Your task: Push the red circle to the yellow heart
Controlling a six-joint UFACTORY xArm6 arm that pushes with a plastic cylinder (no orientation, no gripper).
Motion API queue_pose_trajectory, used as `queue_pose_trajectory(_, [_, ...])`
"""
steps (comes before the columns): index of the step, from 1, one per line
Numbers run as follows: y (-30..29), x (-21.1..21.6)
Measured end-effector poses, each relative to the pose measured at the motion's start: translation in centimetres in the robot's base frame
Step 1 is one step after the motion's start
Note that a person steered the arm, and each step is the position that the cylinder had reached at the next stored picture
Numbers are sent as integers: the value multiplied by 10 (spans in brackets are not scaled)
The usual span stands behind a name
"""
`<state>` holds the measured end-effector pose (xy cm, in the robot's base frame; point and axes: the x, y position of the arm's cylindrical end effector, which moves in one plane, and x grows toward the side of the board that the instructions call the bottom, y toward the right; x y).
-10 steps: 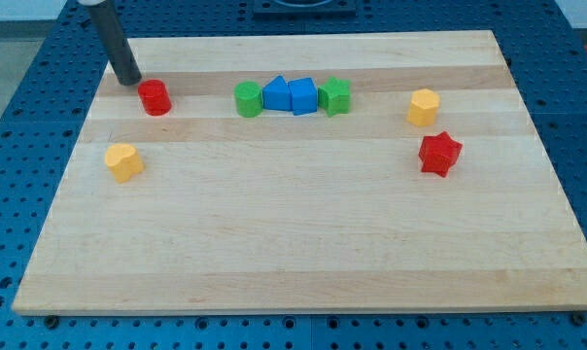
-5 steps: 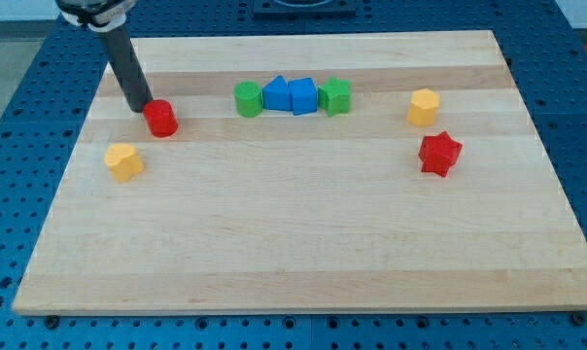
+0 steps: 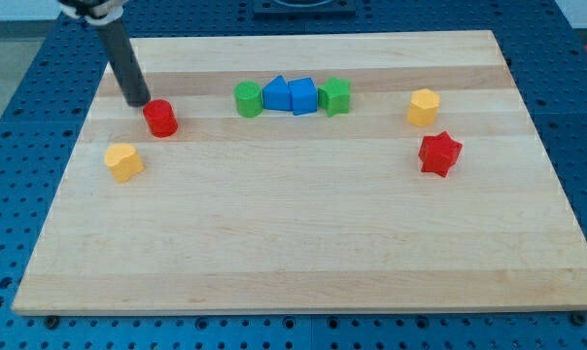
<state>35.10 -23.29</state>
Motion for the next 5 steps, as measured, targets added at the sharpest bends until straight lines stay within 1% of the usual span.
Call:
queue_pose_trajectory(1, [0, 20])
queue_pose_trajectory(2, [1, 18])
queue_pose_trajectory(3, [28, -21])
queue_pose_trajectory(4, [30, -24])
queue_pose_trajectory(5, [66, 6])
